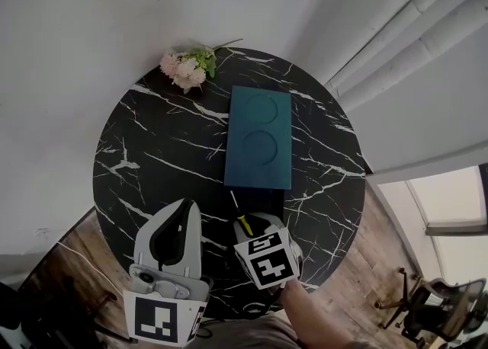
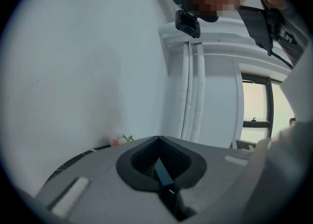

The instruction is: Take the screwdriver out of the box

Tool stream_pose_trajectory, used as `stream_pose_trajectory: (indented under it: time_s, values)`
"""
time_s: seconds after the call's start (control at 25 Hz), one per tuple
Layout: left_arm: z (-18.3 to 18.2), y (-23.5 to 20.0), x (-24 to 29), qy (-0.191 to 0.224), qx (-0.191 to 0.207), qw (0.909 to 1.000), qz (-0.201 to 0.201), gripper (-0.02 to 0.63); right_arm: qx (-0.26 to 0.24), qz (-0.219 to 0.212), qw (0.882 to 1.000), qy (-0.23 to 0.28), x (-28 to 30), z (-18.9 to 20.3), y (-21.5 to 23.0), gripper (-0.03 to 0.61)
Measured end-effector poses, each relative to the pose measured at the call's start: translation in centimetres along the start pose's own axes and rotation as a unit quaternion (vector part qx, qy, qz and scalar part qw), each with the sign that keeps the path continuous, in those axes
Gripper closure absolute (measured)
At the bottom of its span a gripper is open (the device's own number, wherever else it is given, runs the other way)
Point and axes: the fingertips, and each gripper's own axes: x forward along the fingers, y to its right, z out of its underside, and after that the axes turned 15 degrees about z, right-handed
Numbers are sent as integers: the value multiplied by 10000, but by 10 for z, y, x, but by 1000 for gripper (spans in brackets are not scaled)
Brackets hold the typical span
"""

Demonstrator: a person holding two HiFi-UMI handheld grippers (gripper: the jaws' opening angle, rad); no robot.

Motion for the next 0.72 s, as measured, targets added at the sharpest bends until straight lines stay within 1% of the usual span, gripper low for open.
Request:
stream_pose_trajectory:
  time_s: [0.2, 0.32, 0.4, 0.52, 0.72]
  values:
    - [-15, 14, -7, 88, 232, 9997, -76, 614, 90, 14, 9975, 707, -32, -22, 6, 477]
    - [-29, 27, -11, 183, 405, 9990, -105, 614, 172, 37, 9902, 1388, -67, -45, 15, 477]
    - [-38, 41, -16, 247, 473, 9985, -94, 614, 205, 56, 9811, 1924, -99, -61, 22, 477]
    - [-54, 63, -25, 369, 581, 9975, -129, 614, 209, 103, 9631, 2681, -153, -79, 32, 477]
    - [-81, 103, -37, 547, 828, 9950, -92, 614, 289, 320, 9339, 3550, -238, -85, 54, 477]
